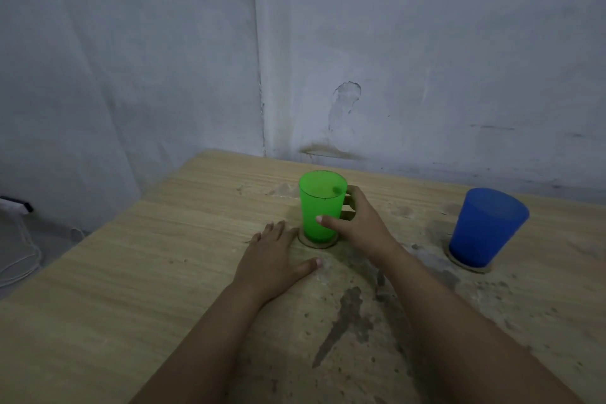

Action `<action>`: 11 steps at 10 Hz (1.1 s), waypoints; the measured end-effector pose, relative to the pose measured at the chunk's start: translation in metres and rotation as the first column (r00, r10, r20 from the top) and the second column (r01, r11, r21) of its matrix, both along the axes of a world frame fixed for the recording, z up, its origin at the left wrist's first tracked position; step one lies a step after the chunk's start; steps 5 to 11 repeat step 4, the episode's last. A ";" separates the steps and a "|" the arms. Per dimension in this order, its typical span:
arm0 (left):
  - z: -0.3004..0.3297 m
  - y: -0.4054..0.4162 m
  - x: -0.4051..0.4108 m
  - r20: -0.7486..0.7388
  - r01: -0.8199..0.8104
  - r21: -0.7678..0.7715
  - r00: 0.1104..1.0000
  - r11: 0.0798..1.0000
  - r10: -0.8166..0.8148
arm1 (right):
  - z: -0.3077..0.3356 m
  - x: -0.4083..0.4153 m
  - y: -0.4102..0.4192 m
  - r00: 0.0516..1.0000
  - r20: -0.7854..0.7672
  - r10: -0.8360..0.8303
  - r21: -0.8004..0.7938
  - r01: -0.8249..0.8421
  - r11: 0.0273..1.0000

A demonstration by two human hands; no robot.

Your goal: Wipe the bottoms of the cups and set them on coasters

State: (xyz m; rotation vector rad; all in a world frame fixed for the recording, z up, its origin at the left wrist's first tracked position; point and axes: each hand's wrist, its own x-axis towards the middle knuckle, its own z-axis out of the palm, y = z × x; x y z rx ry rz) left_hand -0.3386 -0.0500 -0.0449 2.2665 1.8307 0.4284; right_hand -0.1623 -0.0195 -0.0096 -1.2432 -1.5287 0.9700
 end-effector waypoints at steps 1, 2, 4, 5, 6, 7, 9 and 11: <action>0.003 -0.001 0.000 -0.008 0.003 0.001 1.000 1.000 -0.003 | 0.000 0.001 -0.001 1.000 -0.002 0.009 -0.005 -0.009 1.000; 0.003 -0.001 -0.001 -0.014 0.004 0.001 1.000 1.000 -0.004 | 0.000 -0.001 -0.001 1.000 -0.001 0.017 -0.012 -0.017 1.000; 0.003 -0.008 0.000 0.051 -0.046 -0.076 0.997 0.996 0.050 | -0.004 0.008 -0.005 0.999 0.027 0.032 -0.082 -0.029 0.996; 0.003 -0.008 0.000 0.051 -0.046 -0.076 0.997 0.996 0.050 | -0.004 0.008 -0.005 0.999 0.027 0.032 -0.082 -0.029 0.996; 0.003 -0.008 0.000 0.051 -0.046 -0.076 0.997 0.996 0.050 | -0.004 0.008 -0.005 0.999 0.027 0.032 -0.082 -0.029 0.996; 0.003 -0.008 0.000 0.051 -0.046 -0.076 0.997 0.996 0.050 | -0.004 0.008 -0.005 0.999 0.027 0.032 -0.082 -0.029 0.996; 0.003 -0.008 0.000 0.051 -0.046 -0.076 0.997 0.996 0.050 | -0.004 0.008 -0.005 0.999 0.027 0.032 -0.082 -0.029 0.996; 0.003 -0.008 0.000 0.051 -0.046 -0.076 0.997 0.996 0.050 | -0.004 0.008 -0.005 0.999 0.027 0.032 -0.082 -0.029 0.996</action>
